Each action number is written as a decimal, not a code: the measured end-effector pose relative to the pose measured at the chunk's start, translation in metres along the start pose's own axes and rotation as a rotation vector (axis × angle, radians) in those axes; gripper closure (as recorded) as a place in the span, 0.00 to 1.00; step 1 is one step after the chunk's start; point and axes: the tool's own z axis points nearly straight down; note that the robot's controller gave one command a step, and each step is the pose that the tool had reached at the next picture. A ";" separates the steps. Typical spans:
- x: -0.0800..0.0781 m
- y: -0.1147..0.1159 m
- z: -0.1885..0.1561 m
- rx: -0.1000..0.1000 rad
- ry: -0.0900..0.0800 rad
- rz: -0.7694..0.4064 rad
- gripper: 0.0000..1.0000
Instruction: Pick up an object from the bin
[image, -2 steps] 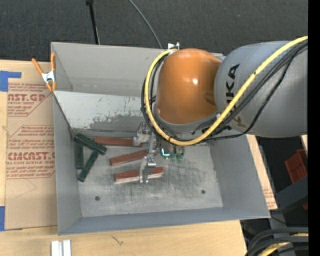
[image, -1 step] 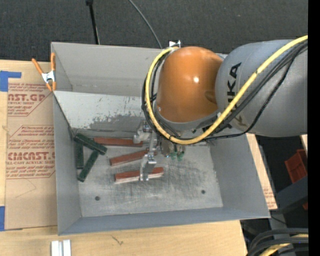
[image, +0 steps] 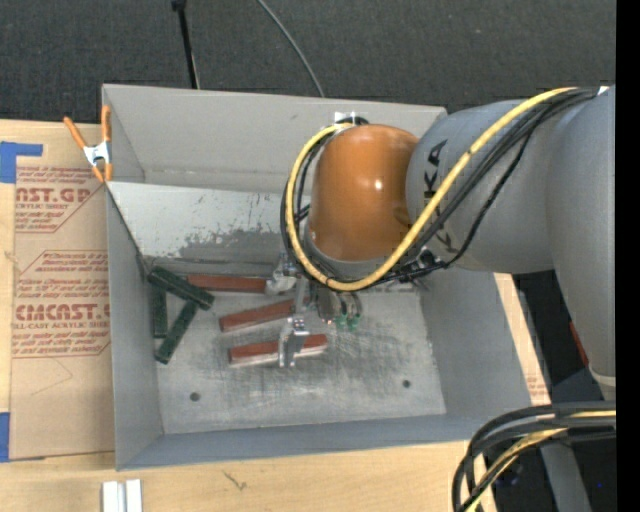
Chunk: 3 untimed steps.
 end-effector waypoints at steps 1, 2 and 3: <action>-0.034 -0.024 0.079 0.002 0.000 -0.223 0.00; -0.039 -0.024 0.095 -0.003 -0.002 -0.057 0.00; -0.016 -0.030 0.096 -0.002 -0.022 -0.139 0.00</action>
Offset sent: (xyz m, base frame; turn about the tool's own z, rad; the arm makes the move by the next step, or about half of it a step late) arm 0.0401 -0.0299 -0.1031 -0.0357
